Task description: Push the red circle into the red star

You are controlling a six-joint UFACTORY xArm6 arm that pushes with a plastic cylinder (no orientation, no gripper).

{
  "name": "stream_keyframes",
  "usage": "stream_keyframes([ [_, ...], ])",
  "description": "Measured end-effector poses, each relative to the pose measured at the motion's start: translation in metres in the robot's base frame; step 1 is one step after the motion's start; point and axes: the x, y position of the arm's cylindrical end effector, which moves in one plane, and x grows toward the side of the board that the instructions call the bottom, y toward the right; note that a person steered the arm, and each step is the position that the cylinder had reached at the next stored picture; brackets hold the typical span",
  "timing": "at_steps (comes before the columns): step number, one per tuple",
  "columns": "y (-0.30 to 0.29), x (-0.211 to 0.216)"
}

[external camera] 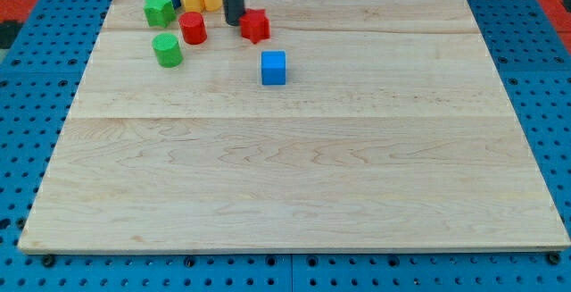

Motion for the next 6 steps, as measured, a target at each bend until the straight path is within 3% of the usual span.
stream_keyframes([
  [3, -0.107, -0.019],
  [6, -0.126, 0.020],
])
